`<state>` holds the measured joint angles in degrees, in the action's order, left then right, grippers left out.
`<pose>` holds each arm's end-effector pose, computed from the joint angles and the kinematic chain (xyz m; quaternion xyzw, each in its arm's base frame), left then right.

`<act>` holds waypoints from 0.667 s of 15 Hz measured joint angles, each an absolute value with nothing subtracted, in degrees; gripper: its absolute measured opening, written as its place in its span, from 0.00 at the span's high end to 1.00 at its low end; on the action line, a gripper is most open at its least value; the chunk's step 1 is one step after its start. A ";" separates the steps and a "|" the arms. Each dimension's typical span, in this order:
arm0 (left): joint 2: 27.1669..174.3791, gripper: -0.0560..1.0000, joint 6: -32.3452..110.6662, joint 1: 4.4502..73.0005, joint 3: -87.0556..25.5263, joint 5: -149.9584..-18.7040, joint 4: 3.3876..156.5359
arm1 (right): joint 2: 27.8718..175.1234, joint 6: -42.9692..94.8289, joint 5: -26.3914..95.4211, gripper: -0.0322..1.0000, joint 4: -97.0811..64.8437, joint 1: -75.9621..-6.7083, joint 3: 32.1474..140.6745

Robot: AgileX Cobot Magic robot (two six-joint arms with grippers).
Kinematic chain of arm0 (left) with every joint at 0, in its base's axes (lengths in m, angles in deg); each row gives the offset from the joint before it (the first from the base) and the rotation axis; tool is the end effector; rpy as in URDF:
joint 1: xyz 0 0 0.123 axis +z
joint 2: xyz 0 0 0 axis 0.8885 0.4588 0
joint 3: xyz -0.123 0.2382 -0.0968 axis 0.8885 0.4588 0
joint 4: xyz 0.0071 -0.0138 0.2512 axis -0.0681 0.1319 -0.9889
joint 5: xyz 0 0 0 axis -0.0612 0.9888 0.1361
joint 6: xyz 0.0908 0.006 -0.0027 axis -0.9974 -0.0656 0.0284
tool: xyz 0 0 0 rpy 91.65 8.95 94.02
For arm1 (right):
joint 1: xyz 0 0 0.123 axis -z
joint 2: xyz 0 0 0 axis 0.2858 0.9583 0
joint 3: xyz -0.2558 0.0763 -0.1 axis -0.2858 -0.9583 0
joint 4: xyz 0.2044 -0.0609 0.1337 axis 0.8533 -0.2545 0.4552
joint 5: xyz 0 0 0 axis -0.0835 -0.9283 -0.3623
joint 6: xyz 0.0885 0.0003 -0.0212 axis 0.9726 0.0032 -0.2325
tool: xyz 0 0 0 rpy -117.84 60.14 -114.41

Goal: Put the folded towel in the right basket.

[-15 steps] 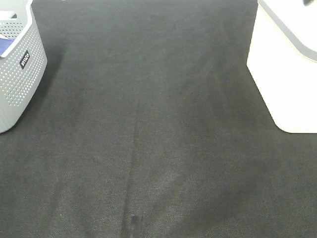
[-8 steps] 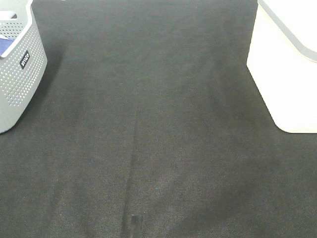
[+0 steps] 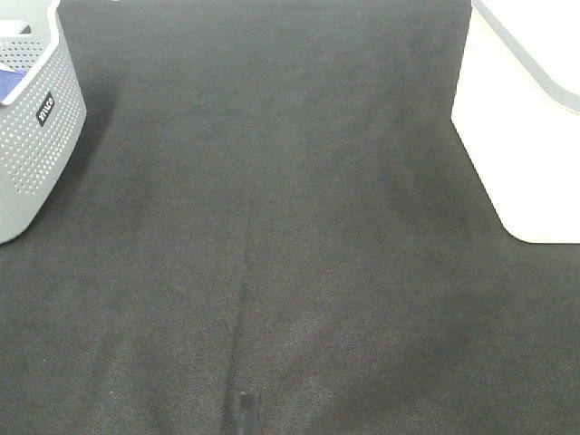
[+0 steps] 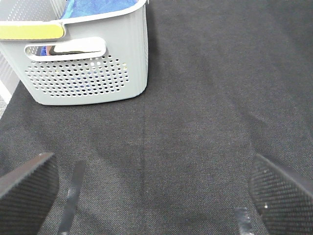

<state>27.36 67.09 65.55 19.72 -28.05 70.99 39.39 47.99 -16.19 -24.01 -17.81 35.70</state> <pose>-0.0060 -0.0066 0.2804 0.0257 0.8460 0.0023 0.5326 0.0248 0.0006 0.2807 -0.0156 0.8928 0.0017 0.4503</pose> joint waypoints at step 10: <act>27.36 0.01 67.09 65.55 19.72 -28.05 70.99 | 28.05 47.07 -16.77 0.02 -21.55 -17.81 35.01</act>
<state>27.36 67.09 65.55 19.72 -28.05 70.99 28.05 47.07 -16.77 -21.55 -17.81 35.01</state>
